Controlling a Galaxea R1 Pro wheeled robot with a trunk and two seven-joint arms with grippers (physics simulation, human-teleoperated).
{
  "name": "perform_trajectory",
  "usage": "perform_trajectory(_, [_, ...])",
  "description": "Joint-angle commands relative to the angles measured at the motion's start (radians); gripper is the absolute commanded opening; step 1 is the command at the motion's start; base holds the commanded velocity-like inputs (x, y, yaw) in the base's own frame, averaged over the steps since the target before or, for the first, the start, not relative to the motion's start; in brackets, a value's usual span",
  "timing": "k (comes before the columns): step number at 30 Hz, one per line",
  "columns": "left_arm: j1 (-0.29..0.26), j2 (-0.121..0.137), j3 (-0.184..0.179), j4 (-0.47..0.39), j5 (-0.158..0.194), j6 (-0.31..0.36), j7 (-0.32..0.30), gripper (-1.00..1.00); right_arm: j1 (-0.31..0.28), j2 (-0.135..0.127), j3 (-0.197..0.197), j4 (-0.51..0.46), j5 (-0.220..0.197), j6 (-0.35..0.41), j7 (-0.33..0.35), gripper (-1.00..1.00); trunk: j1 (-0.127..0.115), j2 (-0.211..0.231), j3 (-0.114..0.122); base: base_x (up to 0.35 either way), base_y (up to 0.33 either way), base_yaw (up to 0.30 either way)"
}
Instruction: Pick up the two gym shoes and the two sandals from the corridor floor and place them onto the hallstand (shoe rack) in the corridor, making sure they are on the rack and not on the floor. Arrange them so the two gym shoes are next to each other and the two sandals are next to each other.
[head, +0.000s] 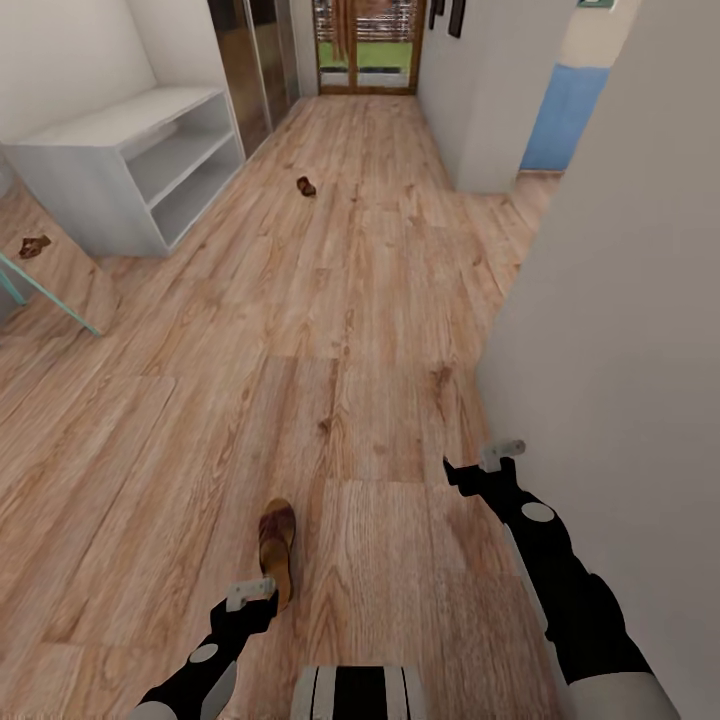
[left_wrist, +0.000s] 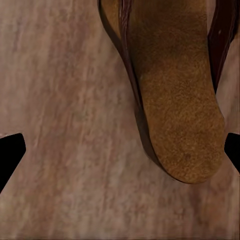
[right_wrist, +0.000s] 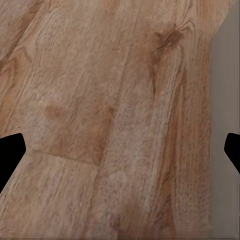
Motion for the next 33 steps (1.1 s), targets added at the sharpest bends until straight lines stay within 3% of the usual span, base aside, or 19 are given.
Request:
perform_trajectory(1, [-0.001, -0.001, 0.006, 0.000, -0.007, -0.003, 0.000, 1.00, 0.000, -0.001, 0.000, -0.002, 0.011, 0.005, 0.006, 1.00, 0.000, -0.001, -0.006, 0.000, 0.000, 0.000])
perform_trajectory(10, [0.000, -0.001, 0.006, 0.000, -0.007, -0.007, 0.000, 1.00, 0.000, 0.000, 0.000, -0.002, 0.011, 0.005, 0.006, 1.00, 0.004, -0.003, -0.052, 0.000, 0.000, 0.000])
perform_trajectory(33, [0.001, 0.000, 0.006, 0.000, -0.007, -0.009, 0.000, 1.00, 0.000, 0.000, 0.002, -0.002, 0.011, 0.005, 0.006, 1.00, 0.004, -0.003, -0.054, 0.000, 0.000, 0.000])
